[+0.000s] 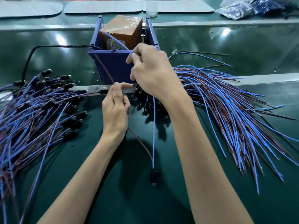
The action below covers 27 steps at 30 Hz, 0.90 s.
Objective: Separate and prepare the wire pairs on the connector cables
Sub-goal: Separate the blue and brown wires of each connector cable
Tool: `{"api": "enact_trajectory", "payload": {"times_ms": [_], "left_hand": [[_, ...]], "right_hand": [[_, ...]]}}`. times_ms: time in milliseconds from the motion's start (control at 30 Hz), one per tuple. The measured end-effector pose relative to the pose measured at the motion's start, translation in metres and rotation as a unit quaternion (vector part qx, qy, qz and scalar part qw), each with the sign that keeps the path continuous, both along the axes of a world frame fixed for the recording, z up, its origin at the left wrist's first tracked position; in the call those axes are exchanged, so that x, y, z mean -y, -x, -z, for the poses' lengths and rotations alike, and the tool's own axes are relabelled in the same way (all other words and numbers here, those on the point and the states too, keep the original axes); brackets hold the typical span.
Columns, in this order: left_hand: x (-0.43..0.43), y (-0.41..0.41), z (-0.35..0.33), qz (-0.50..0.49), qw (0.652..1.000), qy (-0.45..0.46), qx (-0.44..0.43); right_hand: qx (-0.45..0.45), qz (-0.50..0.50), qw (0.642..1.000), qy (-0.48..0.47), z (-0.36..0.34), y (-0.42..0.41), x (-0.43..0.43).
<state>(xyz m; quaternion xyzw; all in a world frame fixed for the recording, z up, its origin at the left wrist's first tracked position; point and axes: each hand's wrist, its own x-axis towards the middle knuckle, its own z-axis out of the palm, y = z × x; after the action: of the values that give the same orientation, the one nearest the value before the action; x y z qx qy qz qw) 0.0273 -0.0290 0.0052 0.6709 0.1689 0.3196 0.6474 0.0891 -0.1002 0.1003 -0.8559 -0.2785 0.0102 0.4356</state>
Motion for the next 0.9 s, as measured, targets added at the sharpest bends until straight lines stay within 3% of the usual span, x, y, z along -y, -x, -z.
{"api": "enact_trajectory", "payload": {"times_ms": [200,433,667,900], "left_hand": [[0.001,-0.002,-0.003,-0.020,0.999,-0.041,-0.006],[-0.003,-0.002,0.001,-0.056,0.998,-0.005,-0.024],[-0.005,-0.005,0.005,-0.055,0.997,-0.007,-0.057],[-0.003,-0.005,0.008,-0.037,0.997,-0.032,-0.058]], "right_hand": [[-0.043,0.060,0.997,-0.017,0.001,-0.008,0.004],[0.043,0.185,0.979,0.069,0.002,-0.021,0.022],[-0.032,0.173,0.980,0.091,0.003,-0.025,0.037],[-0.028,0.167,0.978,0.123,-0.001,-0.019,0.038]]}}
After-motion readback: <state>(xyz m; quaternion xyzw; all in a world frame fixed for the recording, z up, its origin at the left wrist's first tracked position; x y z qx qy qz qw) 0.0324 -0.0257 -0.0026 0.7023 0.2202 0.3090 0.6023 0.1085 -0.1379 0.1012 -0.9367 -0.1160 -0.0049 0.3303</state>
